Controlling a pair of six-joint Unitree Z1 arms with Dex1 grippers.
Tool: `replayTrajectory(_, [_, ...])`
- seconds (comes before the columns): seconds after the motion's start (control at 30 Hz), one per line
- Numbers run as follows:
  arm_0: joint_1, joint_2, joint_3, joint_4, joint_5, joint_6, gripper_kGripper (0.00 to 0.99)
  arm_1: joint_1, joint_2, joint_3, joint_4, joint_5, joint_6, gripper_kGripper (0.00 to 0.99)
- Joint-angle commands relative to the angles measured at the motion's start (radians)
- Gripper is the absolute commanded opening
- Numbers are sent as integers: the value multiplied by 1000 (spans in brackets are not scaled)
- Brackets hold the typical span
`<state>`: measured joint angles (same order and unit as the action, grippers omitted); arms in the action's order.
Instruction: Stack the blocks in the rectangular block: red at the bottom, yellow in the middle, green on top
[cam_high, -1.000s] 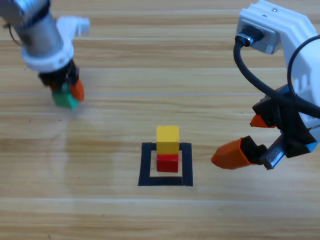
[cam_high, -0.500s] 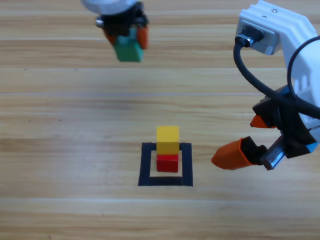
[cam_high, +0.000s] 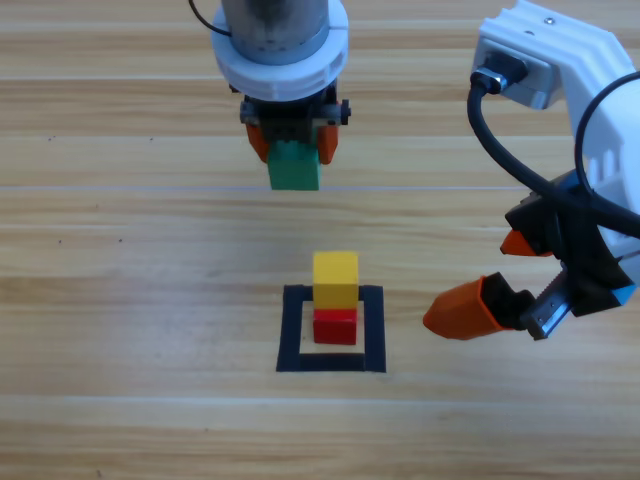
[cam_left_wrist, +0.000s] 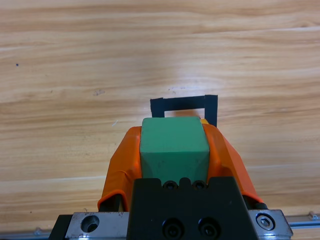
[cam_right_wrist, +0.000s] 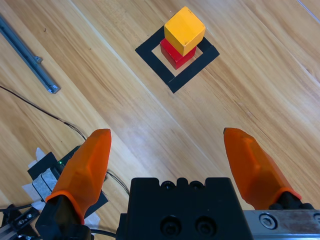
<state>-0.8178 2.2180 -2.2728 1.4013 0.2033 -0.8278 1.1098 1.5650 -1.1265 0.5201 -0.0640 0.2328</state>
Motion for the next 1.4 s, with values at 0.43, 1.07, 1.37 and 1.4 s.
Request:
replayTrajectory(0.43, [-40, 95, 30, 11, -9, -97, 0, 21, -48, 51, -9, 3, -10, 990])
replayTrajectory(1.07, [-90, 143, -7, 11, -28, -88, 0, 21, -48, 56, -9, 4, -12, 990])
replayTrajectory(1.37, [-93, 154, -17, 11, -32, -86, 0, 22, -45, 54, -9, 3, -13, 990])
replayTrajectory(1.4, [-93, 157, -21, 10, -32, -86, 0, 22, -45, 54, -9, 4, -13, 990])
